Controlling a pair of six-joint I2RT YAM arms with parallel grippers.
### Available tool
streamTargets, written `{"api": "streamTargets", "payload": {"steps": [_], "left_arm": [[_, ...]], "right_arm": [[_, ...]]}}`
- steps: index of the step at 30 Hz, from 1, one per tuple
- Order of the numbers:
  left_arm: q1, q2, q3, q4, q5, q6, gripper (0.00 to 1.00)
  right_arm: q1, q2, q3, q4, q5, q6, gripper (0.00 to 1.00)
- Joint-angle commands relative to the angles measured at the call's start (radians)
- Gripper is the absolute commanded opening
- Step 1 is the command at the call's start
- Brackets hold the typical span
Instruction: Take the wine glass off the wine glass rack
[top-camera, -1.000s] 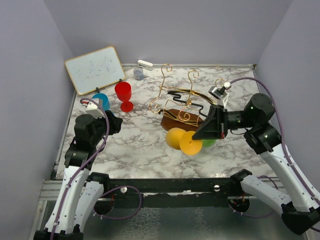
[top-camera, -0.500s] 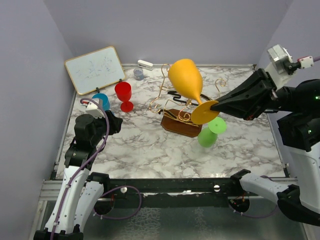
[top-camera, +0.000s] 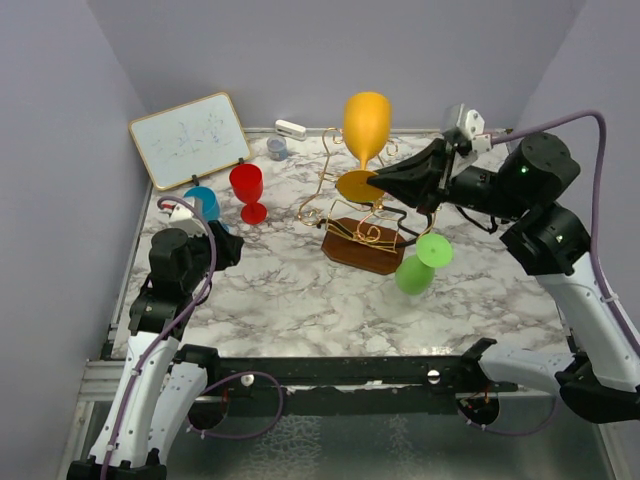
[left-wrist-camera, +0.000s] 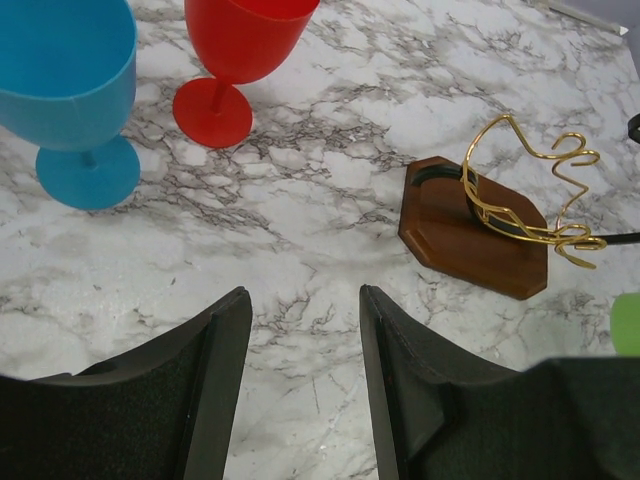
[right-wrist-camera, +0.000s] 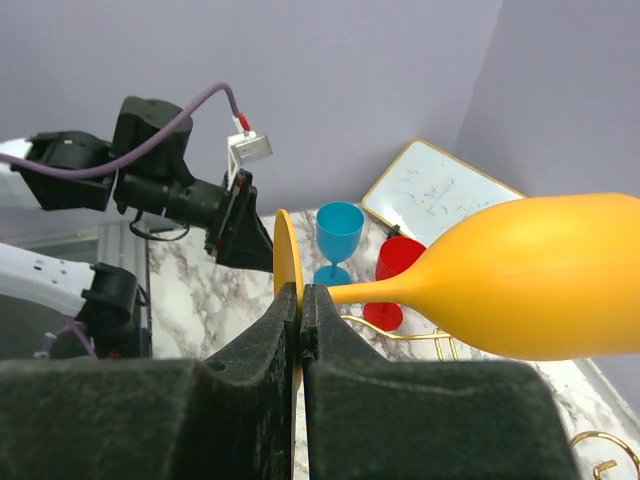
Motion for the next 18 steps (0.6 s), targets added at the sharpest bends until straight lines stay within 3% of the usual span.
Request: {"api": "streamTargets", "payload": {"steps": [1,6,11,18], "left_arm": [[-0.006,-0.01,0.077,-0.044,-0.044,-0.144,0.5],[-0.006,0.031,0.3,-0.16,-0.003,-0.279,0.5],[-0.006,0.09,0.547,-0.285,0.103,-0.333,0.51],[-0.006,0.097,0.667,-0.423,0.242,-0.352,0.51]], "right_arm": [[0.123,-0.038,-0.035,0.044,0.164,-0.202,0.01],[0.277,-0.064,-0.117,0.061,0.262,-0.379,0.01],[0.385,-0.152,-0.318,0.155,0.287,-0.582,0.01],[0.517,-0.23,-0.57,0.159,0.303,-0.907,0.01]]}}
